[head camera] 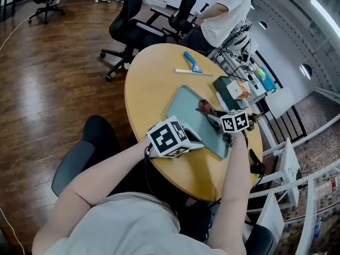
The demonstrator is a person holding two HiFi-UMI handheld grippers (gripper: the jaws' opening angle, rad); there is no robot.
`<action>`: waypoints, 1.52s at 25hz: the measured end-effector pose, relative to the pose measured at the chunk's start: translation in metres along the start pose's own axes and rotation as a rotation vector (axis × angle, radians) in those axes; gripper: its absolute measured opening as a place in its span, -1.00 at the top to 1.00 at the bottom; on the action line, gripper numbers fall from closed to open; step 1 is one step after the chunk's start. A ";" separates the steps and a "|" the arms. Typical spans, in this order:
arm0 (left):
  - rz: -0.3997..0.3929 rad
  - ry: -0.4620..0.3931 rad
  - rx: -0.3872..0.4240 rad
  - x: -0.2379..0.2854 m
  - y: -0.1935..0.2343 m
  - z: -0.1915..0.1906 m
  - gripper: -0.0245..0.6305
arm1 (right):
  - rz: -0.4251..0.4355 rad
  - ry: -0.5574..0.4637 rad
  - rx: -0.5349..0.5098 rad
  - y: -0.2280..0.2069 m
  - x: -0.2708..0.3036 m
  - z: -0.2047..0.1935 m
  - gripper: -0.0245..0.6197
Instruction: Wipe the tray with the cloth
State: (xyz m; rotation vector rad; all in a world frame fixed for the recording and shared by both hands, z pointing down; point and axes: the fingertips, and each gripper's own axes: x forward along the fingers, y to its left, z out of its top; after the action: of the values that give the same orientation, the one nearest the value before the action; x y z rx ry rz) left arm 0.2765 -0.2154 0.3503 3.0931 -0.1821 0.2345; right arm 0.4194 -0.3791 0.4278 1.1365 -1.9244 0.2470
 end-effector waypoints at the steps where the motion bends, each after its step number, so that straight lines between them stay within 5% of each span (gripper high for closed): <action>1: 0.000 0.000 0.001 0.000 0.000 0.000 0.92 | -0.009 -0.006 0.009 -0.003 0.003 0.001 0.48; 5: 0.001 0.000 0.001 -0.001 0.000 0.000 0.92 | -0.015 0.011 -0.018 0.001 0.005 0.003 0.48; 21: 0.015 -0.008 -0.004 -0.013 -0.002 -0.002 0.92 | 0.179 0.016 -0.222 0.115 -0.041 -0.003 0.48; 38: 0.017 -0.009 -0.006 -0.012 -0.003 0.000 0.92 | 0.302 -0.024 -0.218 0.144 -0.052 0.000 0.48</action>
State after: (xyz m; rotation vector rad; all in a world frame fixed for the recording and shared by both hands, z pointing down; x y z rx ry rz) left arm 0.2654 -0.2115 0.3483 3.0886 -0.2086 0.2207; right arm 0.3168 -0.2664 0.4232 0.7092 -2.0844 0.1809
